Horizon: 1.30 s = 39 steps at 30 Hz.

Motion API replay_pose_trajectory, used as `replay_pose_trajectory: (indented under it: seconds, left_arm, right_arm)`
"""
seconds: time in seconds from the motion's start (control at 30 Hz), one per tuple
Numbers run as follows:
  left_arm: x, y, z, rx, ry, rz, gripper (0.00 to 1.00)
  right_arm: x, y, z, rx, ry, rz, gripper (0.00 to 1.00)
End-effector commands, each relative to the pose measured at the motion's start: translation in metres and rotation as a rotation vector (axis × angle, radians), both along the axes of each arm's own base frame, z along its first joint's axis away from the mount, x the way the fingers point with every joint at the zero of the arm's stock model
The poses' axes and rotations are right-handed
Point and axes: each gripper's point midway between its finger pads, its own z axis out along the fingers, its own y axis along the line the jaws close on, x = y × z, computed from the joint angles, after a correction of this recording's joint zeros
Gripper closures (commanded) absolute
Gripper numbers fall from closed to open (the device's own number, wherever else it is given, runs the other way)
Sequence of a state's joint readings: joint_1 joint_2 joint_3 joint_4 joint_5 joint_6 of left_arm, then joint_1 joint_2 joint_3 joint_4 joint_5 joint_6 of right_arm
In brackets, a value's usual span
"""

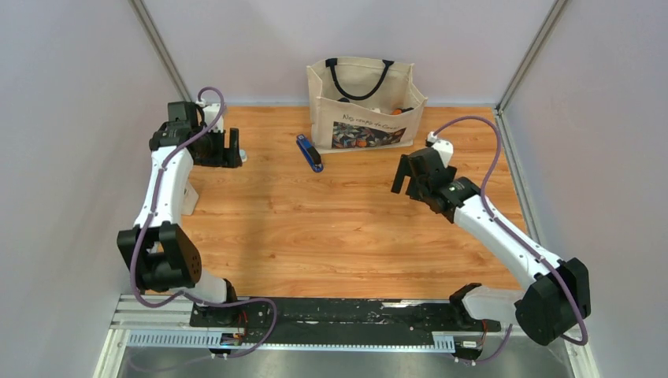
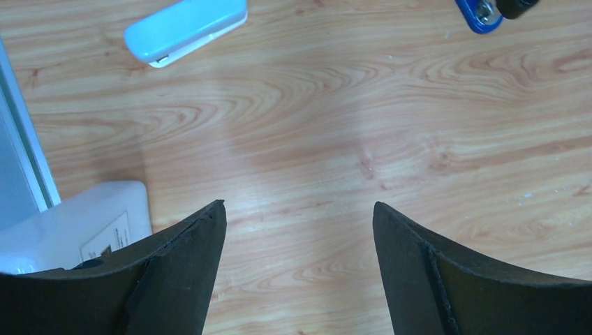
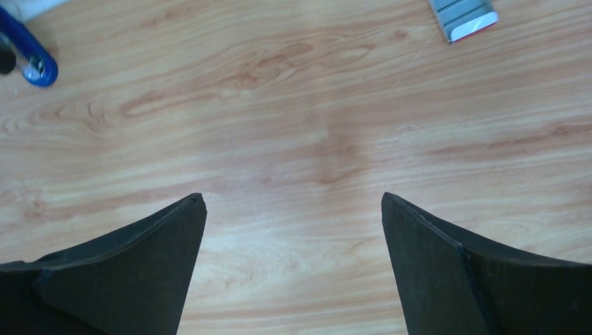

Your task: Unload the staples from the stapler

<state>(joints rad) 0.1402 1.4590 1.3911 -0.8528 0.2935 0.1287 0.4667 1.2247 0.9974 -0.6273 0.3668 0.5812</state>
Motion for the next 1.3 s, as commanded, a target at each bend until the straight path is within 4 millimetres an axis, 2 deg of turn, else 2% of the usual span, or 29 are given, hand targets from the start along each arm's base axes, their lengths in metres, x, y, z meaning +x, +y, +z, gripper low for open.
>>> replay_pose_trajectory:
  seconds: [0.0, 0.23, 0.47, 0.63, 0.8, 0.9, 1.27]
  left_arm:
    - [0.026, 0.012, 0.004, 0.038, -0.009, 0.009, 0.15]
    - [0.06, 0.023, -0.013, 0.104, 0.042, -0.084, 0.14]
    - [0.091, 0.044, -0.028, 0.215, 0.075, -0.125, 0.14]
    - [0.102, 0.056, -0.051, 0.278, 0.113, -0.154, 0.13]
    - [0.104, 0.066, -0.081, 0.327, 0.179, -0.178, 0.13]
    - [0.11, 0.072, -0.088, 0.371, 0.159, -0.179, 0.13]
    - [0.131, 0.07, -0.102, 0.48, 0.146, -0.278, 0.12]
  right_arm:
    - [-0.008, 0.012, -0.001, -0.079, -0.026, -0.002, 0.0]
    - [-0.031, 0.05, -0.019, -0.131, -0.041, 0.09, 0.0]
    - [-0.066, 0.077, -0.045, -0.087, -0.054, 0.172, 0.0]
    - [-0.086, 0.08, -0.063, -0.011, -0.048, 0.196, 0.0]
    - [-0.1, 0.084, -0.066, 0.025, -0.07, 0.22, 0.0]
    - [-0.107, 0.087, -0.065, 0.035, -0.087, 0.234, 0.0]
    - [-0.118, 0.096, -0.069, 0.109, -0.096, 0.271, 0.0]
